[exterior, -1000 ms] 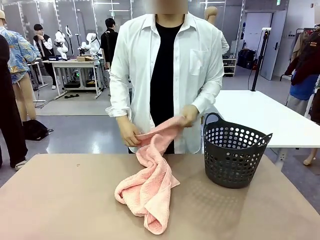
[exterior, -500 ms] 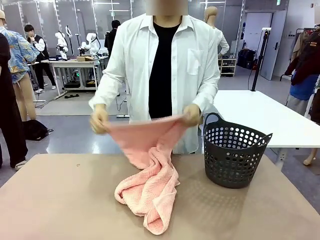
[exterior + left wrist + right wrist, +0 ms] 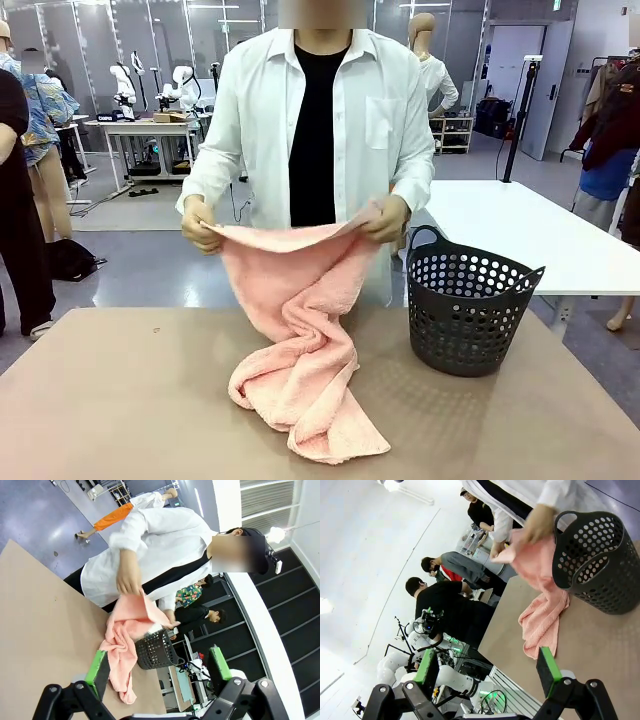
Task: Fold the towel.
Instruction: Grab the top end of the 100 cm Hotel Towel extended by the human.
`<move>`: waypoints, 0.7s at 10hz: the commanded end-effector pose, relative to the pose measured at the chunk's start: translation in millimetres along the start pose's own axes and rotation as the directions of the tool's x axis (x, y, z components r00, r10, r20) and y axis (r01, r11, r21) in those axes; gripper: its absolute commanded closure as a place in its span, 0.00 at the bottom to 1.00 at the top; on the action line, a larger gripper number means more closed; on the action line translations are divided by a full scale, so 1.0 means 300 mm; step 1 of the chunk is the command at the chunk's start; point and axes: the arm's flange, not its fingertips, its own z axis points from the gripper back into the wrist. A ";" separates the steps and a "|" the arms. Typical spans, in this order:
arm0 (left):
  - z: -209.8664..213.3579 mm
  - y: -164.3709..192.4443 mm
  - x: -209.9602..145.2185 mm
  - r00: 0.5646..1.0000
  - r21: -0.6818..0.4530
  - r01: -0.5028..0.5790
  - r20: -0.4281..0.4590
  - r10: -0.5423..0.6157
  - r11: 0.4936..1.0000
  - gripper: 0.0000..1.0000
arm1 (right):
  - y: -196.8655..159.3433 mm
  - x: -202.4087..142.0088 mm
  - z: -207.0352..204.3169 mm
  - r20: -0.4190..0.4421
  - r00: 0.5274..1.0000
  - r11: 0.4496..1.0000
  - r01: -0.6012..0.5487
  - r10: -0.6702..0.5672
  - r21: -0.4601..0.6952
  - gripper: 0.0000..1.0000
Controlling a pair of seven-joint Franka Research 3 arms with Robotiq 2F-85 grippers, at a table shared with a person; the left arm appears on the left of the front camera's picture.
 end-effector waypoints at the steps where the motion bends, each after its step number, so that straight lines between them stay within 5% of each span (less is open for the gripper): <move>1: 0.000 0.004 0.004 1.000 -0.008 0.013 -0.003 -0.013 1.000 0.00 | 0.003 0.006 0.003 0.003 1.000 1.000 -0.013 0.013 0.007 0.00; 7: 0.000 0.004 0.004 1.000 -0.008 0.013 -0.003 -0.013 1.000 0.00 | 0.003 0.006 0.003 0.003 1.000 1.000 -0.013 0.013 0.007 0.00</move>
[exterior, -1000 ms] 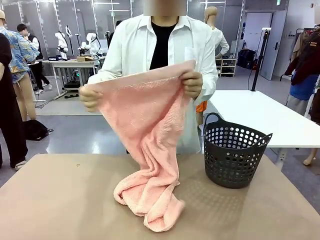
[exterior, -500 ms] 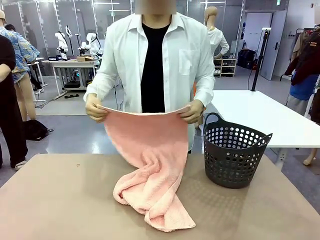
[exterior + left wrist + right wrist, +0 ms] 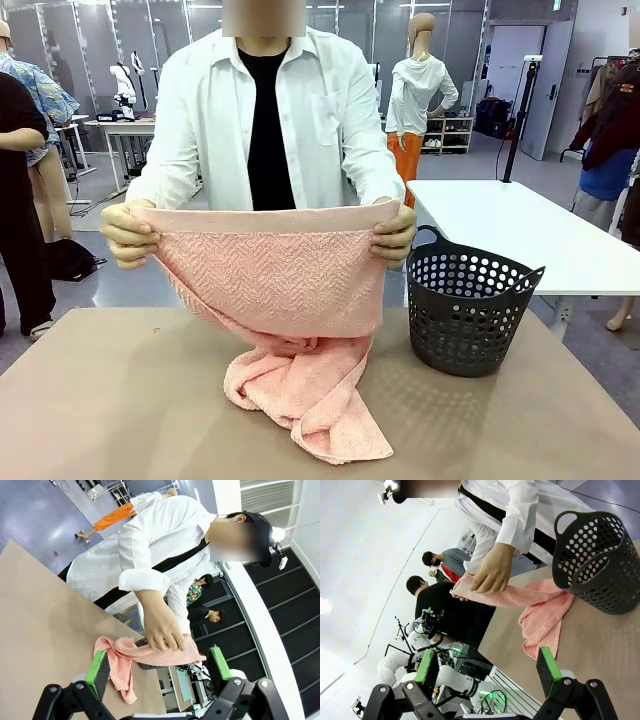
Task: Fold the towel.
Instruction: Grab the top end of the 100 cm Hotel Towel extended by the human.
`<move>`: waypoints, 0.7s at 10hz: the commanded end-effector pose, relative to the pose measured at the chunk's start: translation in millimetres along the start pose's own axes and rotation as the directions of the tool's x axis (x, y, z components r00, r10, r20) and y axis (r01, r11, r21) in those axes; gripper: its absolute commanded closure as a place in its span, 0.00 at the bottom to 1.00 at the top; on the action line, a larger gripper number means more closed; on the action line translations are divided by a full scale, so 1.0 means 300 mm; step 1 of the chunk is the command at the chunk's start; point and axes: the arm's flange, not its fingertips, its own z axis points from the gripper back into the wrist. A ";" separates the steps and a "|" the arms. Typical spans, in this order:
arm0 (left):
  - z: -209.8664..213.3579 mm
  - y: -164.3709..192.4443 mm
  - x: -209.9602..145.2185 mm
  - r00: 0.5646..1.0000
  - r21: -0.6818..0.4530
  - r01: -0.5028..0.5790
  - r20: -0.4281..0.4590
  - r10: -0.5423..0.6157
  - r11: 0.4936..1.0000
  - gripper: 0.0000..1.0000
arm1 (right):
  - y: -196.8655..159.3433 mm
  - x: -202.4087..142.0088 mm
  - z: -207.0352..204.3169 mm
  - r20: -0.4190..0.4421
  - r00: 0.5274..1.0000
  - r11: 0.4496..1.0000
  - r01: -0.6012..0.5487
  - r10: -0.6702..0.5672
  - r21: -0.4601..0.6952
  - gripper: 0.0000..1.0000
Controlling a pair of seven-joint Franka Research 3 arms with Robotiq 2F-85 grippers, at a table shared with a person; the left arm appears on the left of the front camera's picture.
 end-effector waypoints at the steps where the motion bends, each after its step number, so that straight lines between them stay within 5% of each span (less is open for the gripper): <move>1: 0.000 0.000 0.000 1.000 0.000 0.000 0.000 0.000 1.000 0.00 | 0.000 0.000 0.000 0.000 1.000 1.000 0.000 0.000 0.000 0.00; 3: 0.009 -0.095 0.026 0.978 0.048 0.205 -0.048 -0.202 0.978 0.00 | 0.089 0.042 0.004 -0.074 0.982 0.985 -0.171 0.172 0.022 0.00; 4: 0.008 -0.175 0.036 0.929 0.105 0.365 -0.114 -0.353 0.925 0.00 | 0.158 0.075 -0.008 -0.127 0.951 0.959 -0.283 0.280 -0.006 0.00; 6: -0.019 -0.372 0.052 0.752 0.122 0.650 -0.247 -0.612 0.750 0.00 | 0.338 0.142 -0.077 -0.263 0.831 0.851 -0.521 0.490 -0.060 0.00; 7: -0.046 -0.485 0.038 0.618 0.101 0.778 -0.295 -0.728 0.620 0.00 | 0.443 0.154 -0.141 -0.338 0.741 0.776 -0.629 0.581 -0.043 0.00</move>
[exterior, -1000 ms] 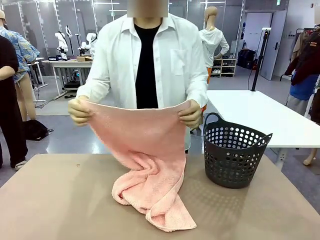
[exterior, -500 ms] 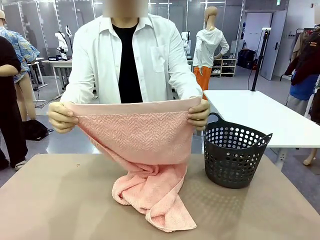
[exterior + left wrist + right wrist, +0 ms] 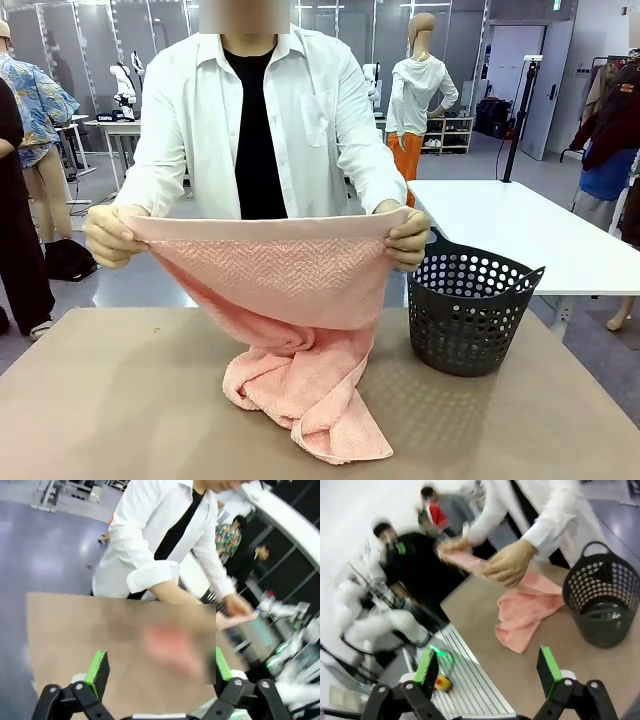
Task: Fold the towel.
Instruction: Grab the top end of the 100 cm Hotel Towel extended by the human.
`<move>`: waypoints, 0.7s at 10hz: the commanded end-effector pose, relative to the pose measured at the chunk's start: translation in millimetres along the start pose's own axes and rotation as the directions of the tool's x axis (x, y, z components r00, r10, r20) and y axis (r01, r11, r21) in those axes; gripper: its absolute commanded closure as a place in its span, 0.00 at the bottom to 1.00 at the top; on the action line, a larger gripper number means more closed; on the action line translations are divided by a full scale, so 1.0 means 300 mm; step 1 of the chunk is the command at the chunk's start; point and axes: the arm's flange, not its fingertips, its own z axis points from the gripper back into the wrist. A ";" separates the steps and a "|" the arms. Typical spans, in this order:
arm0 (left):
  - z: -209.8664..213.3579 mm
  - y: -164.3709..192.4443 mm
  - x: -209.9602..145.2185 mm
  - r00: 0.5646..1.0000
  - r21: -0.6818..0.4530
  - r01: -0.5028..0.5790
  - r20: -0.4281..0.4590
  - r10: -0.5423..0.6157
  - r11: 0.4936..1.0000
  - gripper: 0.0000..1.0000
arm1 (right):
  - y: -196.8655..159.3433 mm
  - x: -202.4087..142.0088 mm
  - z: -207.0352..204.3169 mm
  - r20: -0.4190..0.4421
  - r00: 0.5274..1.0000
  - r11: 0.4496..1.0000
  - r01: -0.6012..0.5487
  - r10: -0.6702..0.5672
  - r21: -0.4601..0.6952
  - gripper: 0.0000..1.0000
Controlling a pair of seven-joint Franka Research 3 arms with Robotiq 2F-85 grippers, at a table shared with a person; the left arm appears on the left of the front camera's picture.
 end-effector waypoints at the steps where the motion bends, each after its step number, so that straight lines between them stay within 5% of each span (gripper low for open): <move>1: -0.013 -0.104 0.057 0.948 0.077 0.318 -0.050 -0.315 0.945 0.00 | 0.095 0.081 -0.085 -0.111 0.970 0.973 -0.222 0.215 -0.063 0.00; 4: -0.088 -0.334 0.133 0.800 0.091 0.599 -0.118 -0.588 0.796 0.00 | 0.268 0.179 -0.273 -0.265 0.881 0.910 -0.413 0.391 -0.031 0.00; 7: -0.180 -0.583 0.201 0.503 0.029 0.858 -0.255 -0.826 0.513 0.00 | 0.419 0.269 -0.449 -0.426 0.729 0.805 -0.593 0.536 -0.001 0.00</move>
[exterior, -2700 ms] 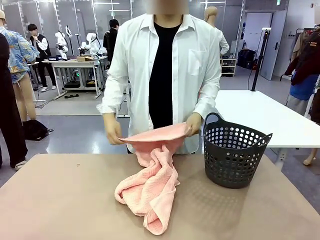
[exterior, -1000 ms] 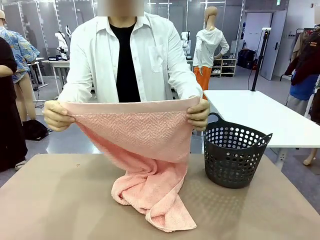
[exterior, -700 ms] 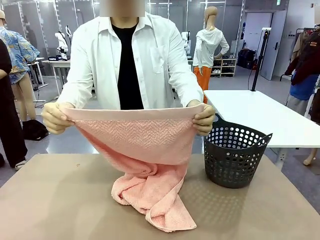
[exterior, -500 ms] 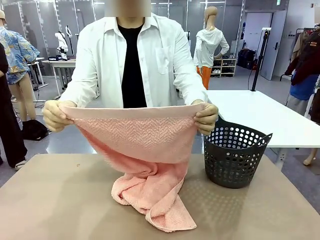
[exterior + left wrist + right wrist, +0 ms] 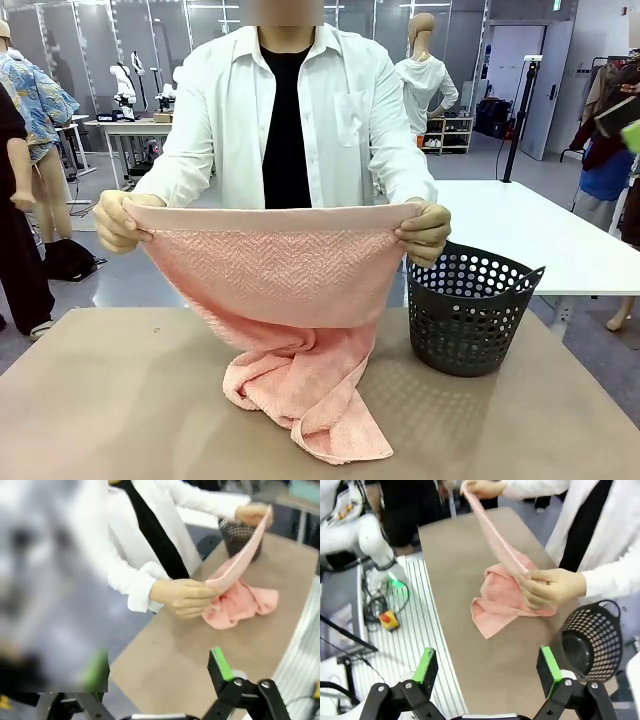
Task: Fold the towel.
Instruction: Grab the top end of the 100 cm Hotel Towel extended by the human.
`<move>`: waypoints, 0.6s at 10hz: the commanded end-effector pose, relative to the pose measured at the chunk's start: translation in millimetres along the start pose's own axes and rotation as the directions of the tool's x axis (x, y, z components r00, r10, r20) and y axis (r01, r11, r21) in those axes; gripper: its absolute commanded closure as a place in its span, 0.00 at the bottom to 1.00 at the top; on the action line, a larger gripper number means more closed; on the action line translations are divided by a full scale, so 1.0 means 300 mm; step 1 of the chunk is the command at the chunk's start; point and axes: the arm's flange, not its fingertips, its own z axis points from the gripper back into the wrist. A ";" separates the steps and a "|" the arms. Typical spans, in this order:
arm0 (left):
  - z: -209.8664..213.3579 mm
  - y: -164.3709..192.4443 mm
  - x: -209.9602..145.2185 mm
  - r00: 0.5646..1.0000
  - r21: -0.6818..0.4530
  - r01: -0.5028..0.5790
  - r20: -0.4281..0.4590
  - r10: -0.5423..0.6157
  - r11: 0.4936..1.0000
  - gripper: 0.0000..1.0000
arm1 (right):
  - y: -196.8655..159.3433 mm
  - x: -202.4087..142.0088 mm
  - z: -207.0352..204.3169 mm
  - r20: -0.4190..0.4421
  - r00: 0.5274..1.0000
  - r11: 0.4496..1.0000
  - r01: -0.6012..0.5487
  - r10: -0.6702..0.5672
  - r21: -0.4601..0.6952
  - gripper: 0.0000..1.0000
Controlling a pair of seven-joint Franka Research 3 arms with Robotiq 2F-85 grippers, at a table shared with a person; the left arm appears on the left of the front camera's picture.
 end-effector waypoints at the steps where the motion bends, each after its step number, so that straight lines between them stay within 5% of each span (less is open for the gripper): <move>1: -0.072 -0.019 0.067 0.972 -0.036 0.173 -0.154 -0.176 0.984 0.00 | 0.006 0.049 -0.070 -0.104 0.987 0.990 -0.129 0.123 -0.057 0.00; 3: -0.159 -0.070 0.144 0.949 -0.211 0.150 -0.242 -0.200 0.966 0.00 | 0.015 0.120 -0.128 -0.138 0.964 0.960 -0.246 0.229 -0.130 0.00; 6: -0.228 -0.109 0.213 0.938 -0.228 0.151 -0.273 -0.212 0.962 0.00 | 0.015 0.167 -0.164 -0.139 0.964 0.961 -0.243 0.225 -0.131 0.00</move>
